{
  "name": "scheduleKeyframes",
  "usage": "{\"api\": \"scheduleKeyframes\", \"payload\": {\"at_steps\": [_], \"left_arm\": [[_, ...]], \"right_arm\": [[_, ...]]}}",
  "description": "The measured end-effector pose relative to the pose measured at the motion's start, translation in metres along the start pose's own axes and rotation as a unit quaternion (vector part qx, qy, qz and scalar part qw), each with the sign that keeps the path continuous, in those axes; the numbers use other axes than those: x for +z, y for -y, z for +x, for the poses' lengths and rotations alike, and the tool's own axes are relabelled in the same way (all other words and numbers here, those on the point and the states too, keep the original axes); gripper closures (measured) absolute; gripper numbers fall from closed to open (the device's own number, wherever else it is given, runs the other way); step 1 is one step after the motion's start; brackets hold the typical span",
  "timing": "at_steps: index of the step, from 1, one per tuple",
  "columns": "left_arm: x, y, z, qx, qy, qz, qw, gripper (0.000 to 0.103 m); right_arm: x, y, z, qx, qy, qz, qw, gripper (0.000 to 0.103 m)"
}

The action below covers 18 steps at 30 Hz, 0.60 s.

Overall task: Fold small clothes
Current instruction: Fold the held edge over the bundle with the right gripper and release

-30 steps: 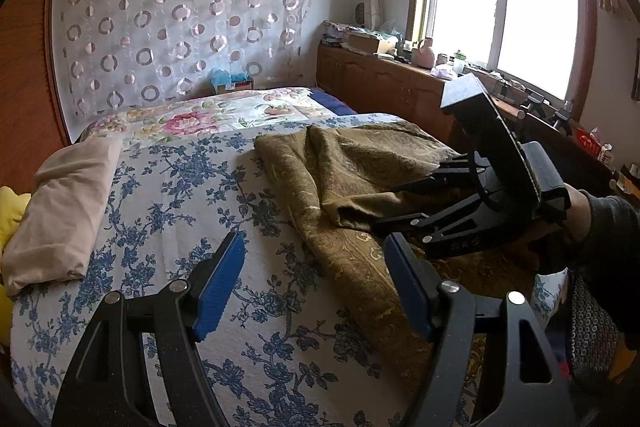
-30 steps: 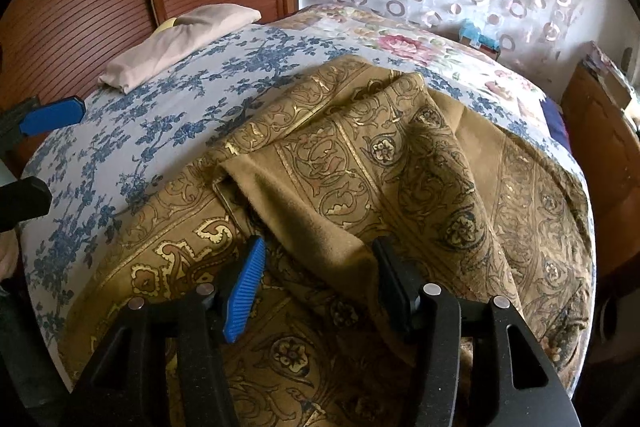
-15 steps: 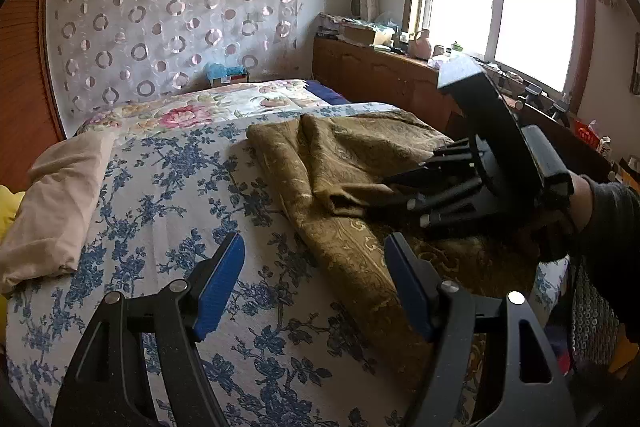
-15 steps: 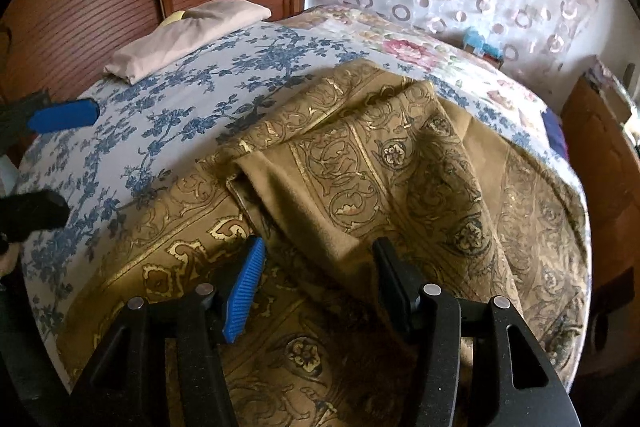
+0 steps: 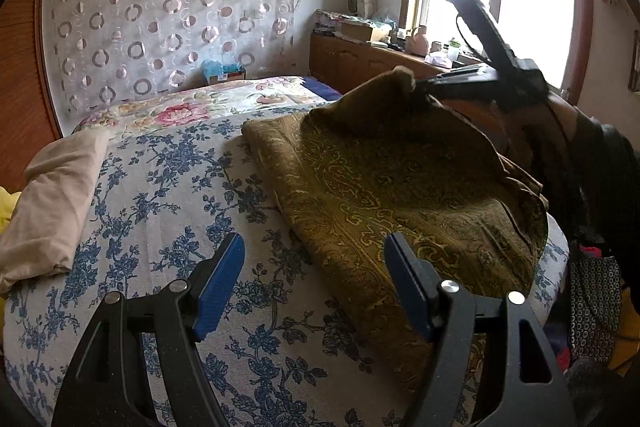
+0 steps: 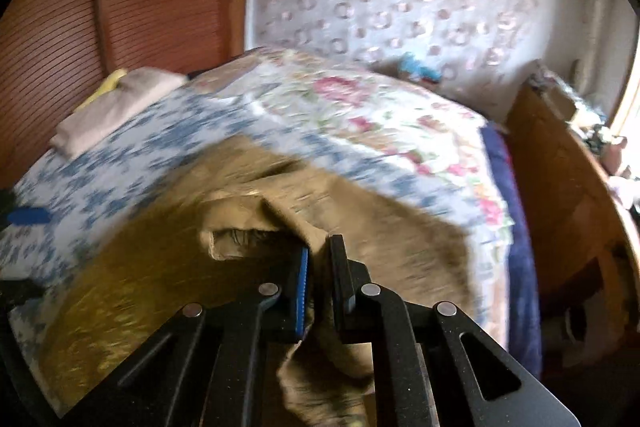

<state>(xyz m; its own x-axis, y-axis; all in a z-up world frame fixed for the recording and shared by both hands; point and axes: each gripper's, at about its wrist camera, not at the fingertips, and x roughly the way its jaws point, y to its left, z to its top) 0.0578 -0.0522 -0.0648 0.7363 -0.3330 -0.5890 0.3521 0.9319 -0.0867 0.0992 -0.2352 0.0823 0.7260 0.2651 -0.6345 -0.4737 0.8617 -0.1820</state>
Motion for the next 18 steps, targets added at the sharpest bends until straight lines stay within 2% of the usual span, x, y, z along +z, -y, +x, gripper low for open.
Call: {"api": "scheduleKeyframes", "payload": {"at_steps": [5,7,10,12,14,16,18], "left_arm": [[0.000,0.000,0.000,0.000,0.000,0.001,1.0000,0.030],[0.000,0.000,0.000,-0.001,-0.002,0.001,1.0000,0.030],[-0.001,0.002,0.001,-0.002,-0.004,0.004,1.0000,0.030],[-0.002,0.003,0.002,-0.004,-0.006,0.006,1.0000,0.030],[-0.002,0.004,0.003,-0.006,-0.009,0.005,0.9999,0.030],[-0.002,0.005,0.005,-0.006,-0.013,0.005,0.9999,0.030],[-0.002,0.007,0.006,-0.007,-0.017,0.007,0.9998,0.030]], "right_arm": [[0.004,0.035,0.022,-0.051,-0.018,0.043,0.998,0.093],[0.004,0.046,0.033,-0.083,-0.029,0.069,0.994,0.093],[0.007,0.061,0.045,-0.101,-0.044,0.119,0.987,0.092],[0.007,0.064,0.044,-0.094,-0.036,0.139,0.985,0.091],[0.006,0.060,0.043,-0.074,-0.034,0.144,0.986,0.084],[0.000,0.057,0.044,-0.062,-0.040,0.137,0.988,0.069],[-0.006,0.061,0.050,-0.050,-0.054,0.128,0.989,0.064]]}}
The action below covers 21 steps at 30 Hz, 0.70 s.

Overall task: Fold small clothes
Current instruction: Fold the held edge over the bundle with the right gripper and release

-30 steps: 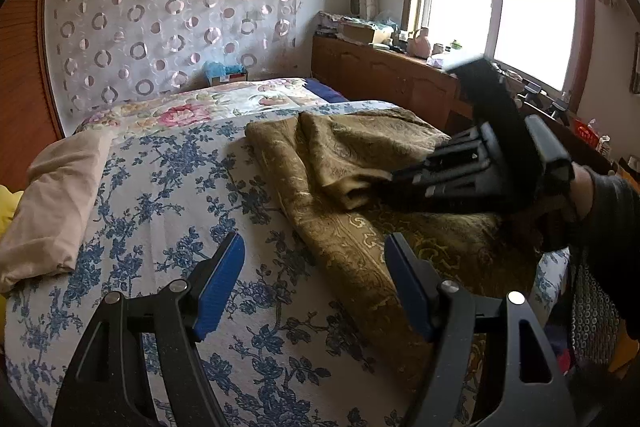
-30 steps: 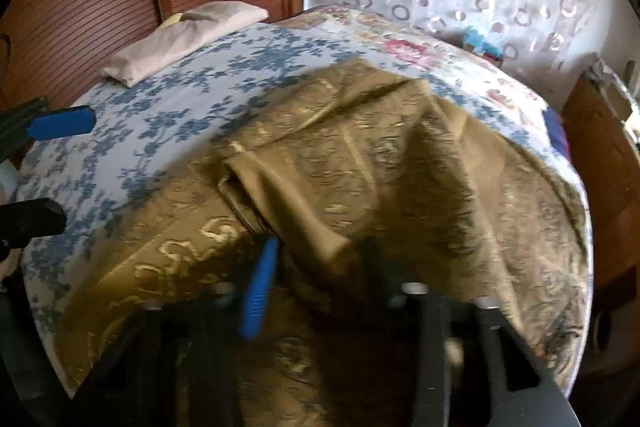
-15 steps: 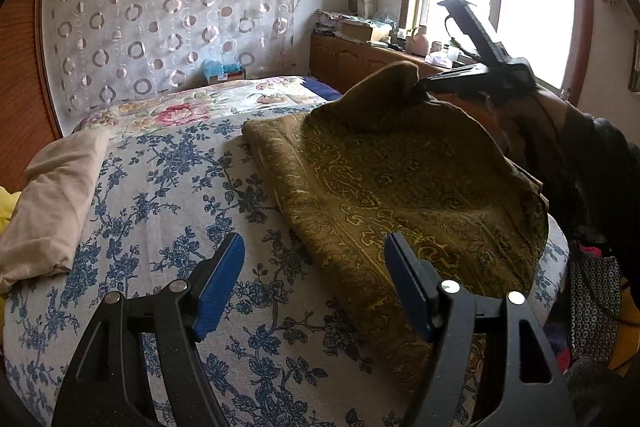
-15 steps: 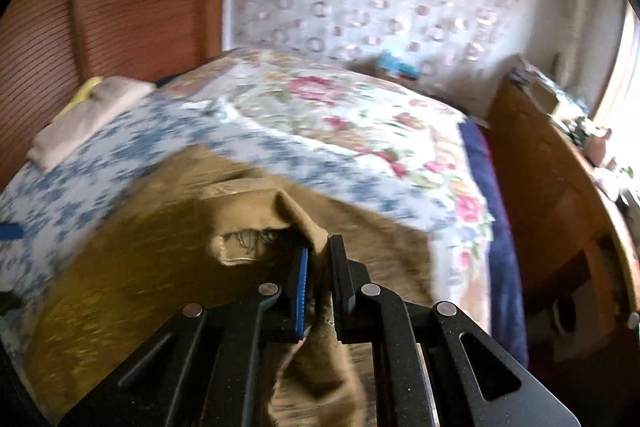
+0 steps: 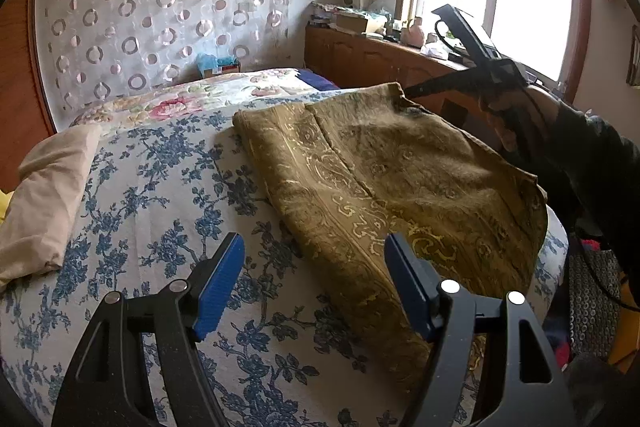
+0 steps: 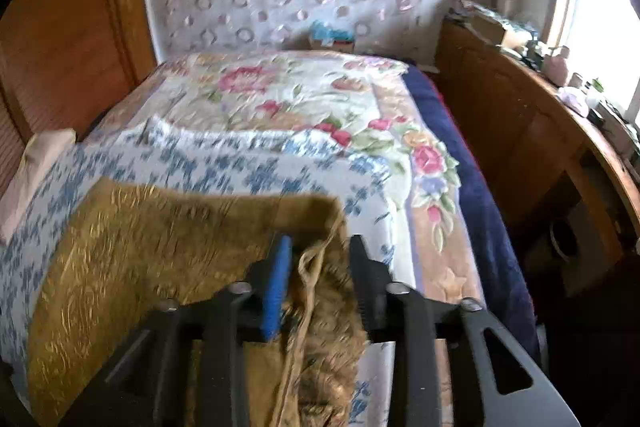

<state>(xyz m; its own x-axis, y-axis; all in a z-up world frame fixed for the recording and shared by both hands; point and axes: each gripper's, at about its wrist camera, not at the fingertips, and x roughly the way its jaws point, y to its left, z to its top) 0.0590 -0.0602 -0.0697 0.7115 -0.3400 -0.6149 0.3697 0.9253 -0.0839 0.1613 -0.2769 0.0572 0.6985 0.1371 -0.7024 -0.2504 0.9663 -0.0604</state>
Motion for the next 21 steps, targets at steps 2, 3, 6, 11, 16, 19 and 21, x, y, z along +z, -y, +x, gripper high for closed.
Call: {"api": "scheduleKeyframes", "payload": {"at_steps": [2,3,6,11,16,19,21], "left_arm": [[-0.002,0.002,0.001,-0.001,-0.003,0.002,1.0000,0.030],[-0.002,0.002,0.001,-0.001,-0.005,0.002,1.0000,0.030],[-0.005,0.005,0.003,-0.003,-0.009,0.004,0.9999,0.030],[-0.007,0.009,0.008,-0.009,-0.017,0.005,0.9998,0.030],[-0.008,0.011,0.006,-0.004,-0.011,0.000,0.9999,0.030],[-0.008,0.009,0.004,-0.002,-0.010,-0.005,0.9999,0.030],[-0.008,0.009,0.004,-0.001,-0.014,-0.007,0.9999,0.030]], "right_arm": [[-0.008,0.000,0.000,0.007,-0.010,-0.007,1.000,0.064],[-0.015,0.006,0.001,0.008,-0.013,-0.013,1.000,0.064],[-0.029,0.004,-0.008,0.006,-0.012,-0.028,1.000,0.064],[-0.072,-0.003,-0.054,0.011,0.007,-0.028,1.000,0.064],[-0.111,-0.009,-0.091,0.016,0.016,-0.036,0.999,0.064],[-0.129,-0.011,-0.105,0.033,0.012,-0.031,0.999,0.064],[-0.135,-0.009,-0.109,0.043,0.009,-0.025,0.999,0.064]]}}
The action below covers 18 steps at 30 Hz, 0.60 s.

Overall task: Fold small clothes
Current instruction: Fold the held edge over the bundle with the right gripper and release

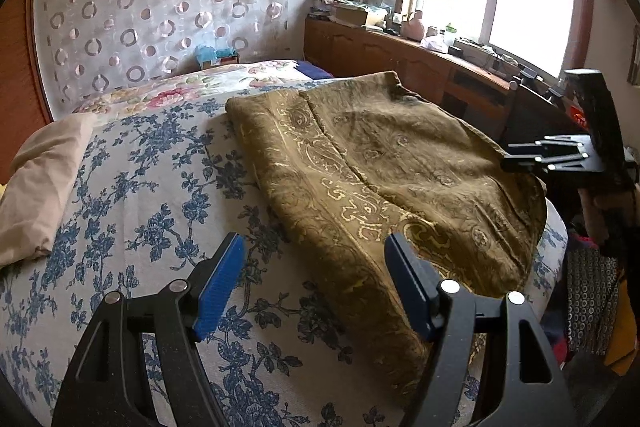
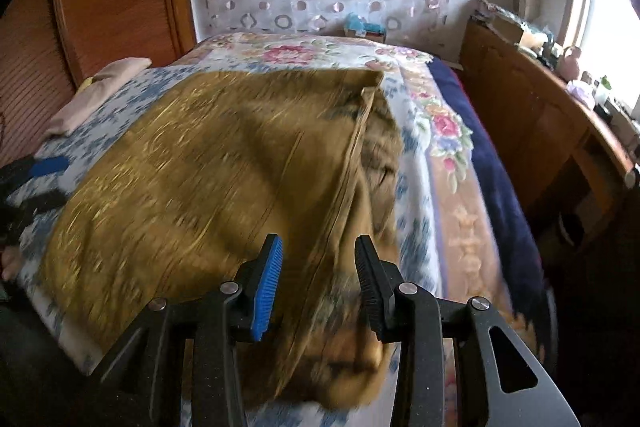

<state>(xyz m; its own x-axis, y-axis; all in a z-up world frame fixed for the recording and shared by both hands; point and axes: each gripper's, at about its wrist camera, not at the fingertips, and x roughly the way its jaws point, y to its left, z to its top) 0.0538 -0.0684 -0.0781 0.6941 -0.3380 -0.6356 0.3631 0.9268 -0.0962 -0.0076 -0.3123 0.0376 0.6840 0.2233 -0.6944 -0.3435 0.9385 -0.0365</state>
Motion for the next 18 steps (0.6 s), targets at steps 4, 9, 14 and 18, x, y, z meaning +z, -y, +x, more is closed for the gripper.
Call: {"api": "scheduleKeyframes", "payload": {"at_steps": [4,9,14,18], "left_arm": [[-0.003,0.002,0.001,0.000,-0.009,0.000,1.0000,0.030],[-0.006,0.006,-0.002,-0.003,-0.009,-0.003,1.0000,0.030],[-0.008,0.011,-0.001,-0.017,-0.016,-0.002,0.9997,0.030],[-0.011,0.015,0.005,-0.028,-0.031,0.002,0.9991,0.037]], "right_arm": [[-0.008,-0.003,-0.003,-0.001,-0.007,-0.001,1.000,0.076],[-0.008,0.001,-0.016,-0.005,0.026,0.008,1.000,0.099],[-0.011,0.012,-0.033,-0.027,0.043,0.021,0.998,0.100],[-0.019,0.013,-0.029,-0.031,0.025,0.028,0.999,0.100]]}}
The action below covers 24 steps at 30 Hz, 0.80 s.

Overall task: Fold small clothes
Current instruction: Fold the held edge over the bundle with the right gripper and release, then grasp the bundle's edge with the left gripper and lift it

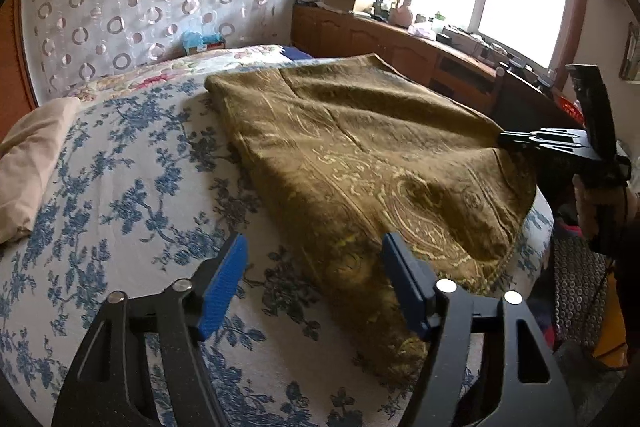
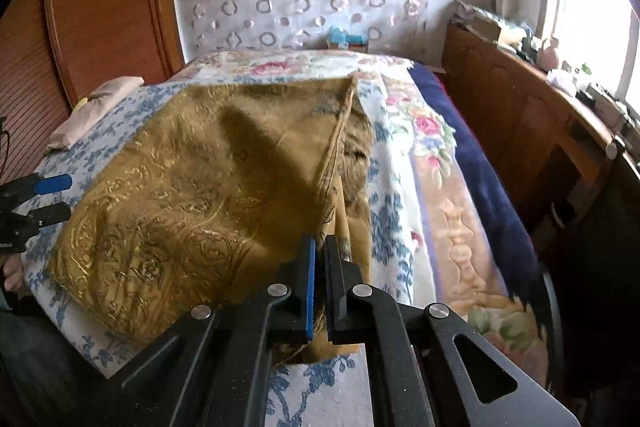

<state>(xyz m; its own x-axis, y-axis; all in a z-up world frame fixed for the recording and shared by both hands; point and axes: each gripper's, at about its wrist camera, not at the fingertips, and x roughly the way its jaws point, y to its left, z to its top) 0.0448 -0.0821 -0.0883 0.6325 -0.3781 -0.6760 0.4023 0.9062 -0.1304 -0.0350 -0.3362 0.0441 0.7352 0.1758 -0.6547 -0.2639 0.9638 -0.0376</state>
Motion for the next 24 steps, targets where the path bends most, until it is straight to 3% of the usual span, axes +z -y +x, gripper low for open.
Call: {"api": "scheduleKeyframes", "payload": {"at_steps": [3,6,13,19,24], "left_arm": [[-0.002,0.000,0.005,-0.012,-0.016,-0.007,0.9998,0.045],[-0.008,0.001,0.008,-0.016,-0.028,-0.009,0.9994,0.046],[-0.014,0.006,0.004,-0.024,-0.036,-0.006,0.9991,0.047],[-0.018,0.007,0.000,-0.025,-0.037,-0.003,0.9990,0.051],[-0.021,0.007,-0.004,-0.052,-0.038,-0.007,0.9979,0.052]], "right_arm": [[-0.002,-0.002,0.001,-0.006,-0.006,0.003,1.000,0.100],[0.005,-0.006,-0.001,-0.008,-0.004,0.006,1.000,0.099],[0.003,-0.016,-0.002,-0.033,0.003,-0.007,0.999,0.064],[0.004,-0.027,-0.010,-0.020,0.028,-0.016,0.999,0.056],[0.003,-0.045,-0.015,-0.002,0.035,-0.039,0.999,0.050]]}}
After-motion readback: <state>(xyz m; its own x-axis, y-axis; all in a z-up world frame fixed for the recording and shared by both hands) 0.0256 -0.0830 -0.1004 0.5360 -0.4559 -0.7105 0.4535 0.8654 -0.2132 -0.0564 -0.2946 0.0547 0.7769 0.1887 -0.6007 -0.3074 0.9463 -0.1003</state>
